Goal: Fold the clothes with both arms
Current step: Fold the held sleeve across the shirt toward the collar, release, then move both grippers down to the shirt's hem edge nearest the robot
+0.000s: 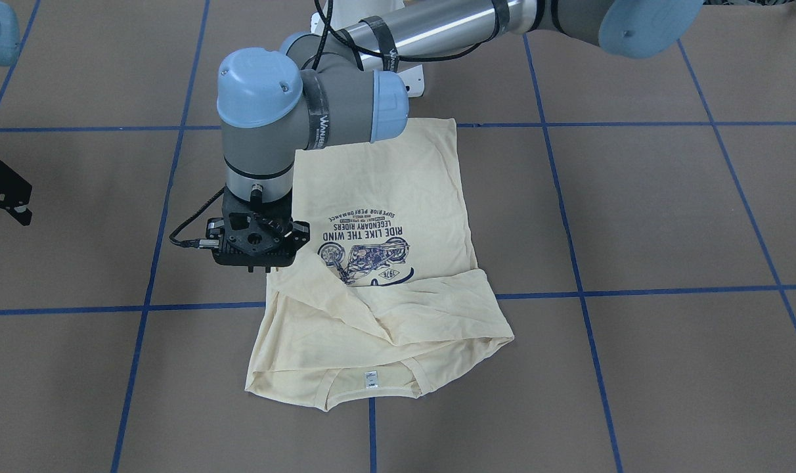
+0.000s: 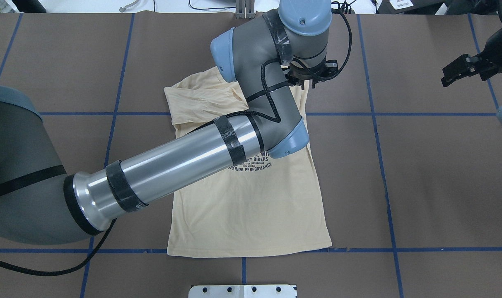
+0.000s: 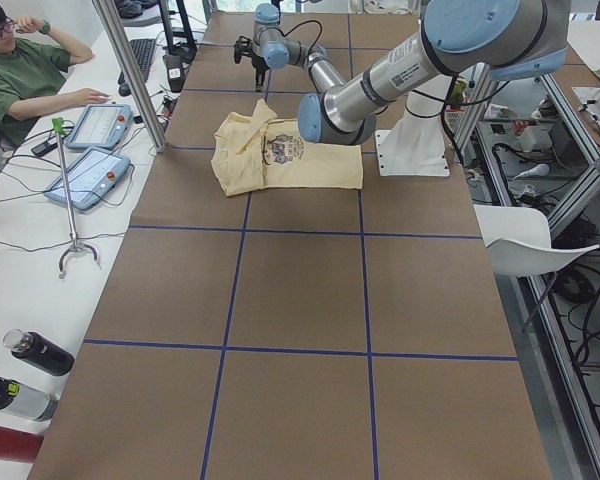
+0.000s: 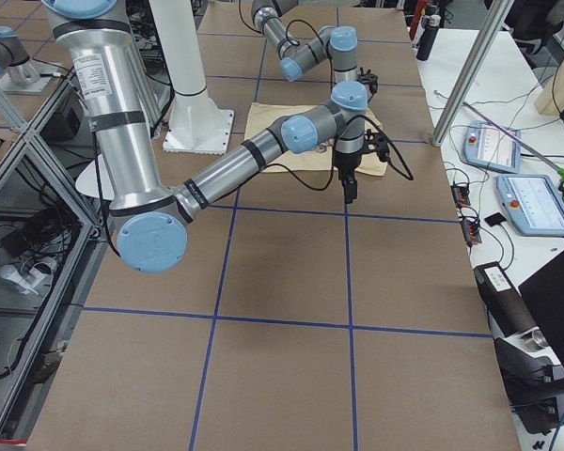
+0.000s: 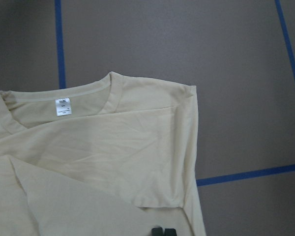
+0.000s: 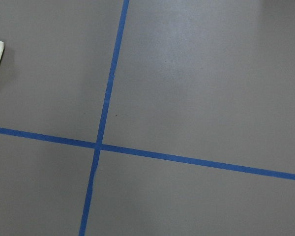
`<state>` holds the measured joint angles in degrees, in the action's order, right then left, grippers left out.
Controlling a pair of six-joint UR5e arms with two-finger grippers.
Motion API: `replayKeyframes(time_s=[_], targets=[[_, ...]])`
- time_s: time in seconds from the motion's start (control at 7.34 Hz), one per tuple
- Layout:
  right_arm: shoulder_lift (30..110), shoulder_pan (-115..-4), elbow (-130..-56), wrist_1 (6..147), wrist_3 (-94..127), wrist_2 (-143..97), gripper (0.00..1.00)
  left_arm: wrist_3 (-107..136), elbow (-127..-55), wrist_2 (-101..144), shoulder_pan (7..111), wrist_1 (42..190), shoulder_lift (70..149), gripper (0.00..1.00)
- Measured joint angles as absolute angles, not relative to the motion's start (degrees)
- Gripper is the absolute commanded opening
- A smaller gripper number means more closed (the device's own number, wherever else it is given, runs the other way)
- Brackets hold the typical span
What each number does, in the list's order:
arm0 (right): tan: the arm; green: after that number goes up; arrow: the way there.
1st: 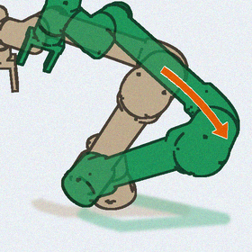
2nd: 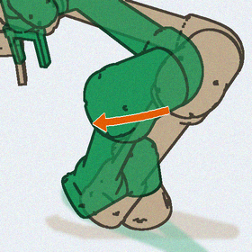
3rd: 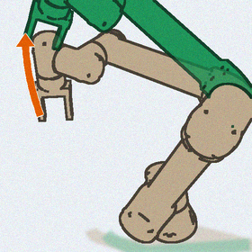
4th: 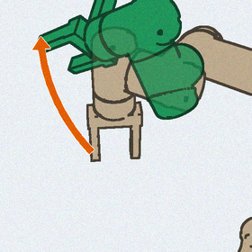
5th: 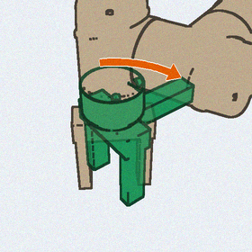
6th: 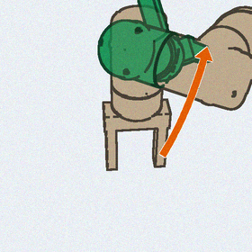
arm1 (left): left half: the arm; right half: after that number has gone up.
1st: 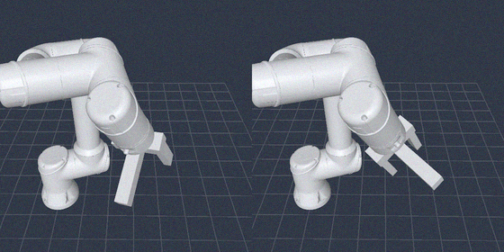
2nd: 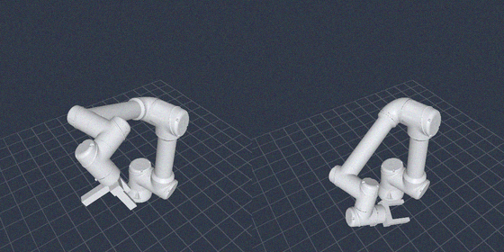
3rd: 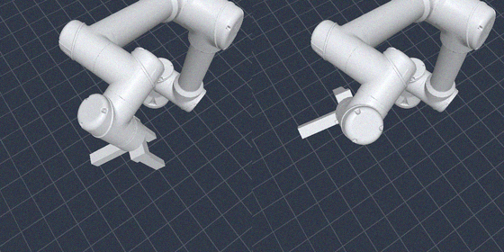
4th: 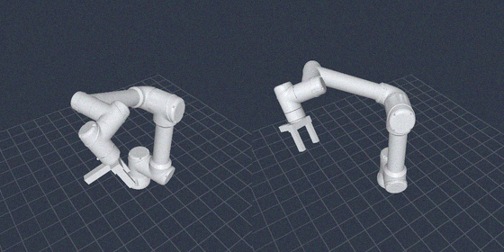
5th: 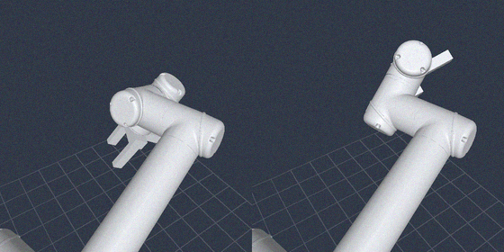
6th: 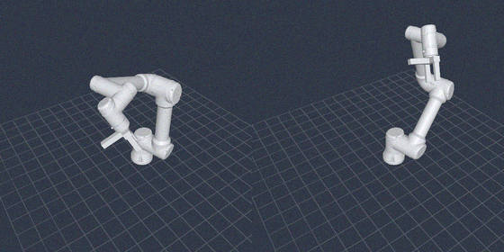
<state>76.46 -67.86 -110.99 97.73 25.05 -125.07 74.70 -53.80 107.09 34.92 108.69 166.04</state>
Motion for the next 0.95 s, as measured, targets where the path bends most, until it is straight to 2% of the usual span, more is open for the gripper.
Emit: replayKeyframes(time_s=[0.27,0.41,0.68,0.95], targets=[[76.41,-67.77,-110.93,97.73,25.05,-125.07,1.0,73.71,-53.83,106.96,34.75,109.85,166.08,1.0],[76.34,-67.69,-111.0,97.72,25.46,-125.07,1.0,70.75,-56.43,107.05,34.77,109.53,164.09,1.0],[75.84,-64.64,-111.11,93.41,33.01,-124.46,1.0,63.61,-71.67,107.37,34.85,109.21,151.91,1.0],[75.25,-54.21,-111.3,84.72,50.95,-118.17,1.0,58.71,-87.6,107.46,34.88,109.03,137.16,1.0]])
